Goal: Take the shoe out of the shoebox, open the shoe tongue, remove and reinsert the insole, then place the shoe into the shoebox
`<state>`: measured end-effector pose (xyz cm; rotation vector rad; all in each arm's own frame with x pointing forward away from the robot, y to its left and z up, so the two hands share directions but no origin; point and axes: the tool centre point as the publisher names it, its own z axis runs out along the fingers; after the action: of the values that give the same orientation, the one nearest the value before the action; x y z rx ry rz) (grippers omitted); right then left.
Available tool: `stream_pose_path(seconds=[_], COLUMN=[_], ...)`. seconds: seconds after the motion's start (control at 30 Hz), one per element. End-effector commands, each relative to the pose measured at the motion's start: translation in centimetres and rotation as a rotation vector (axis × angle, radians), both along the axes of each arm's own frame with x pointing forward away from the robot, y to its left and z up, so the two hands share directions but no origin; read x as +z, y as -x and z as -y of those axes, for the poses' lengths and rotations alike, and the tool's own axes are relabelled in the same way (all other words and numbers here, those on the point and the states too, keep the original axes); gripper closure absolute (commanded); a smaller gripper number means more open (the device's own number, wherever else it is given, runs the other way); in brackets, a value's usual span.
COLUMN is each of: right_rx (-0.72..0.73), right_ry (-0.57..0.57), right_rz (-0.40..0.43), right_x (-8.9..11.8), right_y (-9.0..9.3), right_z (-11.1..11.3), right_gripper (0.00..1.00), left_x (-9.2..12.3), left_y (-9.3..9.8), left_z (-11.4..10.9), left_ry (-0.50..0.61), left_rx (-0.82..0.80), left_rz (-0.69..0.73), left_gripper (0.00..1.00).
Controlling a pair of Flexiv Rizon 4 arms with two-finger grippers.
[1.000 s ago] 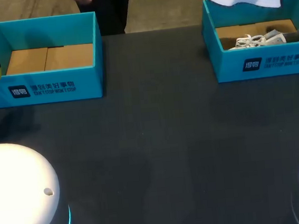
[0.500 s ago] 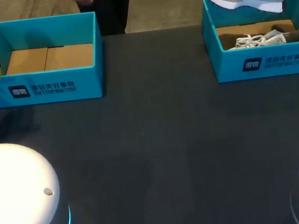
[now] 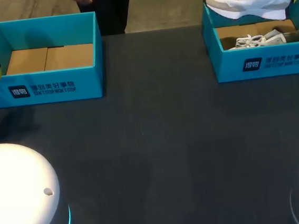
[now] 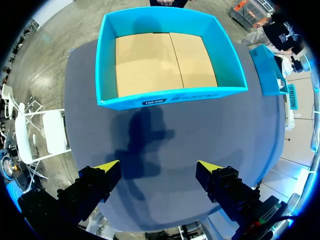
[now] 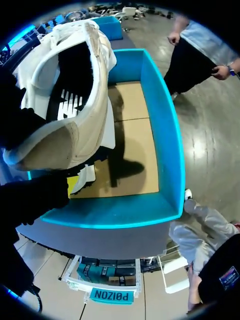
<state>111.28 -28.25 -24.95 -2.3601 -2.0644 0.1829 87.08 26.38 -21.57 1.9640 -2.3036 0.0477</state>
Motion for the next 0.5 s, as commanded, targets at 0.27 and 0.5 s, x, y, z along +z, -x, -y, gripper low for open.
stream_pose_path(seconds=[0.27, 0.5], right_rx=[0.011, 0.018], right_ry=[0.015, 0.017], right_rz=[0.04, 0.011], right_x=[-0.9, -2.0], right_y=[0.6, 0.1], right_z=[0.9, 1.6], right_gripper=[1.0, 1.0], left_x=[0.0, 0.0], left_y=[0.1, 0.1], left_z=[0.0, 0.0], left_ry=[-0.002, -0.002], left_rx=[0.001, 0.001], left_rz=[0.001, 0.001], left_gripper=[0.0, 0.0])
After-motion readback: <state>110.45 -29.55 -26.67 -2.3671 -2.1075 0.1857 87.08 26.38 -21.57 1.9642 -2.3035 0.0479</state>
